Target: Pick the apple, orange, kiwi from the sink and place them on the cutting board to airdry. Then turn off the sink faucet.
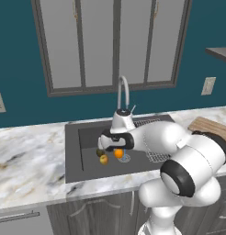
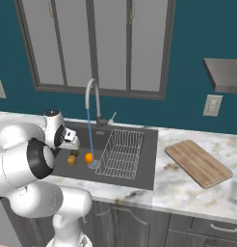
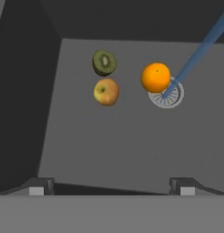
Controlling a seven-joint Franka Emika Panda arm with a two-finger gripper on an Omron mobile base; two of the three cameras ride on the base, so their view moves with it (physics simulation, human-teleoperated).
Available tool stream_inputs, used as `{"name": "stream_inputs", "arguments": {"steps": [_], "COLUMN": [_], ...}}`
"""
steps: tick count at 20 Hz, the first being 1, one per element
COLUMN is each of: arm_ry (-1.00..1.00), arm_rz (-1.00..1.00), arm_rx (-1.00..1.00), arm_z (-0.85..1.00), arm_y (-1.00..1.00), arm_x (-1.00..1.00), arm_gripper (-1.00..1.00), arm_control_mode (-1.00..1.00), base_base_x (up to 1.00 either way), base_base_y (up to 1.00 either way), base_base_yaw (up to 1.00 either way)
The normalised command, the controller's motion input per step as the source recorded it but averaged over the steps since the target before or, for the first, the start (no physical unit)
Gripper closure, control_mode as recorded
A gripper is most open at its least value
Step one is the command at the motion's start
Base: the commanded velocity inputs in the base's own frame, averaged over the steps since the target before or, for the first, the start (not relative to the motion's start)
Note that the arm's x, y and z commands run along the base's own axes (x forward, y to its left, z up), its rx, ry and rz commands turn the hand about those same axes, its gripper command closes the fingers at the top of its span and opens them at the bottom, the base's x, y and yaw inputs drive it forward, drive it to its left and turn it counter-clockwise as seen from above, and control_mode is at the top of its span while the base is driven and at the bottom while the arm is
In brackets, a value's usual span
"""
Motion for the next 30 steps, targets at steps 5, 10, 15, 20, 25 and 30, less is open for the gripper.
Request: {"name": "stream_inputs", "arguments": {"steps": [5,10,15,20,25,30], "arm_ry": [0.0,0.0,0.0,0.0,0.0,0.0], "arm_rz": [0.0,0.0,0.0,0.0,0.0,0.0], "arm_rx": [0.0,0.0,0.0,0.0,0.0,0.0], "arm_z": [-0.24,-0.25,-0.21,-0.17,-0.14,-0.12], "arm_y": [0.0,0.0,0.02,0.08,0.1,0.03], "arm_x": [0.01,0.02,0.05,0.09,0.13,0.11], "arm_gripper": [-1.0,-1.0,-1.0,-1.0,-1.0,-1.0], "arm_control_mode": [-1.0,-1.0,-1.0,-1.0,-1.0,-1.0], "base_base_x": [0.0,0.0,0.0,0.0,0.0,0.0], "base_base_y": [0.0,0.0,0.0,0.0,0.0,0.0], "base_base_yaw": [0.0,0.0,0.0,0.0,0.0,0.0]}}
